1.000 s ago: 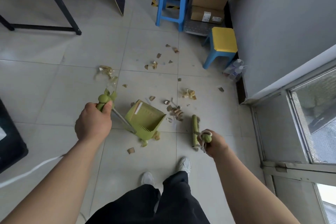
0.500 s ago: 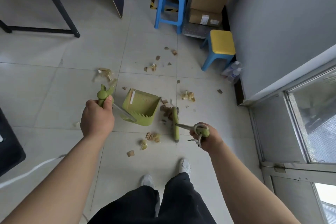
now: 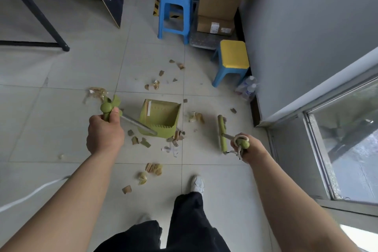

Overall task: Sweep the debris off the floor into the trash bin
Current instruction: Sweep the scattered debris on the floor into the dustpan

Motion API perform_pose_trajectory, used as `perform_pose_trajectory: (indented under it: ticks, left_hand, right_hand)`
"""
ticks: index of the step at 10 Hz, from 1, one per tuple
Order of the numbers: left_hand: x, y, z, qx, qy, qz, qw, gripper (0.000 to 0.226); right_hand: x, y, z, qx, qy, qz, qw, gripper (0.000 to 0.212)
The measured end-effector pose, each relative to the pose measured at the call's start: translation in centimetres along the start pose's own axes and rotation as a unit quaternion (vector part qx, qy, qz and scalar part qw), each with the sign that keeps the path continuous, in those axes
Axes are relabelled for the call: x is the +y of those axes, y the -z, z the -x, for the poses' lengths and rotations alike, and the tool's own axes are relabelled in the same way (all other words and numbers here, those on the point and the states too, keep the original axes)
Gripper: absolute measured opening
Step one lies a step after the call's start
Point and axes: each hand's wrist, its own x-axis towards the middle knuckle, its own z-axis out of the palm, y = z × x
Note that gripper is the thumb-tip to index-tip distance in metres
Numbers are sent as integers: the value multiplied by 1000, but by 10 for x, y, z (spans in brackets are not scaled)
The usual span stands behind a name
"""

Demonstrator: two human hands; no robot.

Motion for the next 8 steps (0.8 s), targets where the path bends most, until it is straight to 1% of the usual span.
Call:
perform_pose_trajectory:
  ticks: [1, 2, 3, 4, 6, 7, 8]
  left_hand:
    - [22, -23, 0, 13, 12, -2, 1000, 62]
    - [43, -44, 2, 24, 22, -8, 999, 64]
    - [60, -63, 6, 30, 33, -5, 999, 65]
    - [77, -80, 12, 32, 38, -7, 999, 62]
    - [106, -105, 18, 31, 31, -7, 999, 60]
    - [117, -116, 19, 30, 27, -1, 999, 59]
    - [130, -127, 24, 26, 20, 4, 999, 58]
  right_hand:
    - [-24, 4, -17, -1, -70, -79, 994, 45]
    - [-41, 4, -36, 17, -53, -24, 998, 29]
    - [-49, -3, -42, -24, -83, -7, 996, 26]
    - [-61, -9, -38, -50, -73, 70, 994, 20]
    - [-94, 18, -64, -109, -68, 55, 990, 34]
    - [-105, 40, -69, -73, -37, 42, 996, 24]
    - [-112, 56, -72, -41, -54, 83, 994, 9]
